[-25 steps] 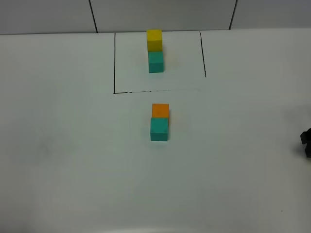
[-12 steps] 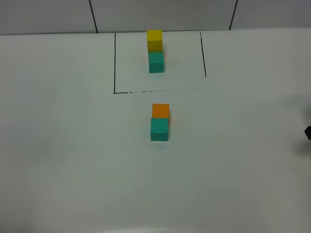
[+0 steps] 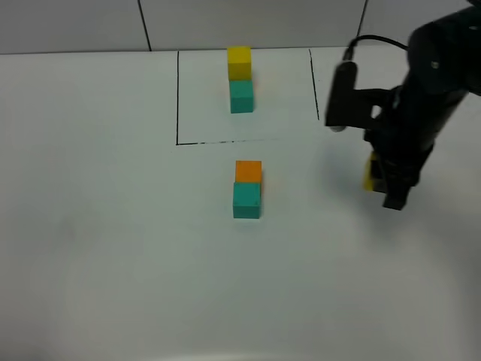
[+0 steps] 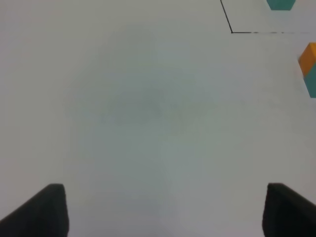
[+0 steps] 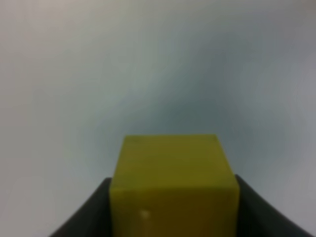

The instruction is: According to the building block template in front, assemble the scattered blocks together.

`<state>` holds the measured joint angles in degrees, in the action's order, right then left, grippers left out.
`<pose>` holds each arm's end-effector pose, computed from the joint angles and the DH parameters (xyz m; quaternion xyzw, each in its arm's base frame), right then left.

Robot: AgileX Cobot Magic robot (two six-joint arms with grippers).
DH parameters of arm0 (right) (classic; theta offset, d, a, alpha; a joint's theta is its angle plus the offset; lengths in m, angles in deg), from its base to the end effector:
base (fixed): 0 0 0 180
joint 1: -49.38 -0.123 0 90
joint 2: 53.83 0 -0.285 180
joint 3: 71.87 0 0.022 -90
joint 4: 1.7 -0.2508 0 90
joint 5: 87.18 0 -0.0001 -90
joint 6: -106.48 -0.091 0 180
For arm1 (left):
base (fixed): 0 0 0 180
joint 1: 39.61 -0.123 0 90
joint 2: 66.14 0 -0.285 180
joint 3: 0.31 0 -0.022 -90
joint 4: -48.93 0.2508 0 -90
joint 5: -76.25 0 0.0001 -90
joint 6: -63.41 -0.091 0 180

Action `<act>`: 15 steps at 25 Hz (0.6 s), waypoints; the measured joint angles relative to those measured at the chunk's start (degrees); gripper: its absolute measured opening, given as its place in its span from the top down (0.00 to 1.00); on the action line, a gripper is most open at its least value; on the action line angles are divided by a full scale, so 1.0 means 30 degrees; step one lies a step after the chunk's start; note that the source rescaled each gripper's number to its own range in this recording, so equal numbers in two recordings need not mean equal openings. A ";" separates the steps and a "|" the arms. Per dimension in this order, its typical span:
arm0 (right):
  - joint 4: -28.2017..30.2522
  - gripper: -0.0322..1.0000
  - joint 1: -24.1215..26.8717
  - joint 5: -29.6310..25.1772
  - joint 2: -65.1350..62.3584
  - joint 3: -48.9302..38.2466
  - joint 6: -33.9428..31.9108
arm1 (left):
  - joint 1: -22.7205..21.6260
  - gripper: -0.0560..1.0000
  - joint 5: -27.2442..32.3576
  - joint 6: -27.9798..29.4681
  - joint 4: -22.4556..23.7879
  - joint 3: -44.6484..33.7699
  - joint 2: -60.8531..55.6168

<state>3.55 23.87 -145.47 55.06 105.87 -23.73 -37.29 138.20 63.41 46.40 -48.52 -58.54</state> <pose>0.3197 0.1447 0.2335 -0.6237 0.7751 -0.0594 0.0812 -0.0071 -0.0033 0.2774 0.0185 0.8557 -0.0325 0.5162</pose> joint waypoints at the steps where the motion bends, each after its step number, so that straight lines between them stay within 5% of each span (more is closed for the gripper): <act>1: 0.0066 0.95 -0.0549 -0.0373 0.0507 0.0745 -0.0107 | 0.0000 0.23 0.0000 0.0000 0.0000 0.0000 0.0000; 7: 0.0160 0.95 -0.2621 -0.3224 0.4026 0.6215 -0.0865 | 0.0000 0.23 0.0000 0.0000 0.0000 0.0000 0.0000; 15: 0.0049 0.95 -0.3823 -0.3702 0.7861 1.1851 -0.1386 | 0.0000 0.23 0.0000 0.0000 0.0000 0.0000 0.0000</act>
<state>3.70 12.40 -156.57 78.65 141.42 -27.89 -37.29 138.20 63.41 46.40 -48.52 -58.54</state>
